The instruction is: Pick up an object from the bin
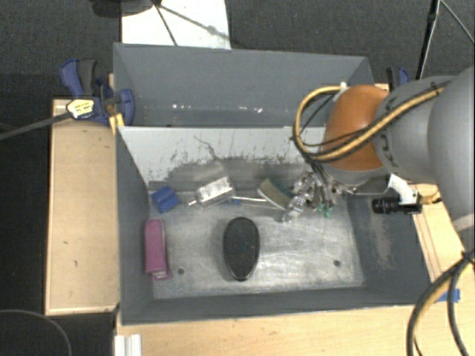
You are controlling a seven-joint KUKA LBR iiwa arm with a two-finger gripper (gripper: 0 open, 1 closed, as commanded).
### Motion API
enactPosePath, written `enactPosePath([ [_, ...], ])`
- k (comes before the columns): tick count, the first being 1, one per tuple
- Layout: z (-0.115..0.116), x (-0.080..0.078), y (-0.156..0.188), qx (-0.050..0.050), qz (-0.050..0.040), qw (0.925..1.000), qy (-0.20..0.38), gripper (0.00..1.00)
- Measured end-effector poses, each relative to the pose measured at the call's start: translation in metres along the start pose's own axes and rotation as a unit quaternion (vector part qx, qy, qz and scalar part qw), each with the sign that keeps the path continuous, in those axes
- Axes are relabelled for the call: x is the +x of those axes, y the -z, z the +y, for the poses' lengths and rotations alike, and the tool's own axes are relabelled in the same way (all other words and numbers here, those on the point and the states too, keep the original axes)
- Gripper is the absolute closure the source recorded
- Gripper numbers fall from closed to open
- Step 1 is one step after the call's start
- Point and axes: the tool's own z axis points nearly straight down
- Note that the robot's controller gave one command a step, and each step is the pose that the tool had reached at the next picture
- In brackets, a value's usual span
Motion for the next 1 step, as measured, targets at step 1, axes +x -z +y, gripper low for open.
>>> enactPosePath([
  [1,-0.0166,-0.0113,0.1220,-0.001,-0.0027,1.0000,0.004,1.00],
])
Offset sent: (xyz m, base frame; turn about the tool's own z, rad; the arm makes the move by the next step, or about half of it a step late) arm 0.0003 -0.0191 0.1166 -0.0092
